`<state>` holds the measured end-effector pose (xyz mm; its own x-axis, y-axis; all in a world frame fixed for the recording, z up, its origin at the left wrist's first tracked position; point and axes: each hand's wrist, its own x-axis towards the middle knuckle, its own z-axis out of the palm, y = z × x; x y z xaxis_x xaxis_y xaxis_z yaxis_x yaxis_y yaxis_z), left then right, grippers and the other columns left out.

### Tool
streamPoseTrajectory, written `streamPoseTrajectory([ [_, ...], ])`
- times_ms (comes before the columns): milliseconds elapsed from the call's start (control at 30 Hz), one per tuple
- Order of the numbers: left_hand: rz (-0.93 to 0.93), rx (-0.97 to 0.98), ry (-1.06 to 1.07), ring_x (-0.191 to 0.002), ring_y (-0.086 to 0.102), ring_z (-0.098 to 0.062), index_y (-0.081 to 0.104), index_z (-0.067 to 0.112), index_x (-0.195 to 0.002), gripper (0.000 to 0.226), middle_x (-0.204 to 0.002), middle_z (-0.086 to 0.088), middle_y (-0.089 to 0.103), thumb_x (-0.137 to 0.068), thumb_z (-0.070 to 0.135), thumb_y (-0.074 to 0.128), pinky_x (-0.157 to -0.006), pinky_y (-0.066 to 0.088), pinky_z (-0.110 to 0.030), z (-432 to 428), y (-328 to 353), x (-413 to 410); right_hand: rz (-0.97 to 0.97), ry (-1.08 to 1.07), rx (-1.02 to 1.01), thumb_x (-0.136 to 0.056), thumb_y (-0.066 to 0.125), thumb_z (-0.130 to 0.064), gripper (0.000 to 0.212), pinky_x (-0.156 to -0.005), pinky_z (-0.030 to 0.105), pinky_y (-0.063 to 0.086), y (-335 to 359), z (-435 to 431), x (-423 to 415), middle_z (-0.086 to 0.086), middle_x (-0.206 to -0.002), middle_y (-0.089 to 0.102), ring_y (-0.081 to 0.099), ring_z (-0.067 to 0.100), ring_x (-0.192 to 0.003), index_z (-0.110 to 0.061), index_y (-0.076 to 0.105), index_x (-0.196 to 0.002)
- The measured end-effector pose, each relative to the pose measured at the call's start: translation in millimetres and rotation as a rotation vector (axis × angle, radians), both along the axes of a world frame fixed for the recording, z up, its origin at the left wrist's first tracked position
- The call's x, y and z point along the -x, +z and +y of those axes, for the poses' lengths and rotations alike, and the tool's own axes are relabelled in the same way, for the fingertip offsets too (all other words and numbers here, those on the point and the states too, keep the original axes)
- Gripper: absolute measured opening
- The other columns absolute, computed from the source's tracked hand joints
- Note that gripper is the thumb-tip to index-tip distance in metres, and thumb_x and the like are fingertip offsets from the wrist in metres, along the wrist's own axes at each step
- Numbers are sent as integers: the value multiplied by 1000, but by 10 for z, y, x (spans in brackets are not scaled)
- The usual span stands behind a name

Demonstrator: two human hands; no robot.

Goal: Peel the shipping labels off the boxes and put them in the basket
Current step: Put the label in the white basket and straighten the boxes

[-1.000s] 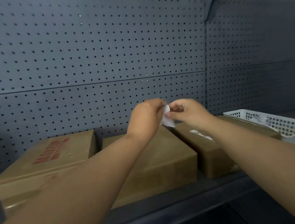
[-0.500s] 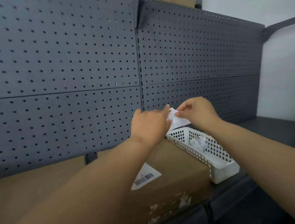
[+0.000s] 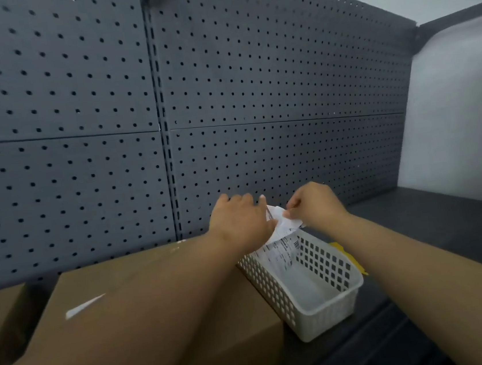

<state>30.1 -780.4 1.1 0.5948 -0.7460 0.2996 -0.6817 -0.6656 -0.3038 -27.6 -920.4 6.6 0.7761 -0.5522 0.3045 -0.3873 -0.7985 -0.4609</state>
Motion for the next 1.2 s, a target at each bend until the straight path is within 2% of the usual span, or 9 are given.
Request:
streamPoseTrajectory([
  [167, -52, -64, 21, -124, 45, -29, 10, 13, -149, 66, -136, -10, 49, -97, 51, 24, -107, 26, -44, 47, 97, -226, 138, -71, 71, -81, 72, -24, 22, -62, 26, 52, -78, -130, -59, 9, -66, 67, 59, 20, -59, -4, 71, -71],
  [300, -10, -157, 14, -92, 57, -23, 58, 18, -108, 44, -94, -3, 61, -96, 48, 29, -105, 29, -44, 44, 80, -315, 264, -99, 129, -84, 67, -32, 28, -59, 26, 47, -143, -47, -142, 1, -60, 54, 52, 17, -53, -13, 61, -65],
  [567, 42, -146, 0, -70, 50, -19, 42, 20, -60, 45, -63, 5, 47, -97, 45, 32, -94, 31, -38, 75, -22, -379, 413, -45, 187, -87, 54, -11, 31, -62, 29, 40, -218, 21, -235, 6, -80, 52, 51, 23, -76, -12, 42, -59],
  [667, 53, -125, -1, -71, 51, -19, 42, 21, -61, 44, -63, 5, 46, -97, 44, 32, -92, 32, -37, 80, -35, -400, 432, -32, 197, -84, 50, -2, 18, -55, 26, 39, -217, 22, -257, 3, -71, 54, 51, 21, -68, -9, 59, -70],
  [767, 45, -119, -5, -68, 49, -19, 41, 20, -60, 45, -62, 5, 46, -97, 45, 33, -91, 33, -36, 105, -37, -397, 443, 1, 175, -85, 54, -4, 26, -63, 26, 46, -217, -1, -282, 5, -100, 69, 60, 20, -79, -9, 71, -103],
  [933, 37, -100, -17, -88, 62, -19, 52, 23, -83, 34, -83, 3, 61, -96, 47, 33, -96, 31, -38, 148, -42, -407, 373, 30, 152, -83, 64, -16, 12, -52, 24, 39, -170, 7, -227, 2, -63, 51, 46, 14, -53, -9, 63, -73],
  [1033, 45, -90, -7, -80, 58, -19, 49, 24, -82, 30, -82, 4, 58, -96, 45, 34, -97, 29, -39, 178, -32, -398, 322, 38, 140, -88, 61, -25, 18, -56, 26, 41, -143, 18, -189, 4, -68, 56, 49, 17, -58, -9, 69, -86],
  [1133, 22, -77, -5, -86, 60, -19, 57, 20, -89, 35, -91, 3, 64, -95, 44, 34, -95, 30, -38, 233, 3, -360, 301, 26, 137, -94, 54, -35, 37, -54, 27, 35, -109, 53, -158, 5, -64, 50, 40, 19, -52, -9, 56, -68],
  [1200, 16, -75, 0, -92, 62, -19, 64, 17, -99, 40, -100, 1, 68, -95, 44, 34, -95, 31, -38, 278, 32, -336, 269, 49, 119, -97, 46, -40, 45, -62, 30, 46, -88, 66, -142, 9, -90, 66, 53, 23, -63, -6, 59, -72],
])
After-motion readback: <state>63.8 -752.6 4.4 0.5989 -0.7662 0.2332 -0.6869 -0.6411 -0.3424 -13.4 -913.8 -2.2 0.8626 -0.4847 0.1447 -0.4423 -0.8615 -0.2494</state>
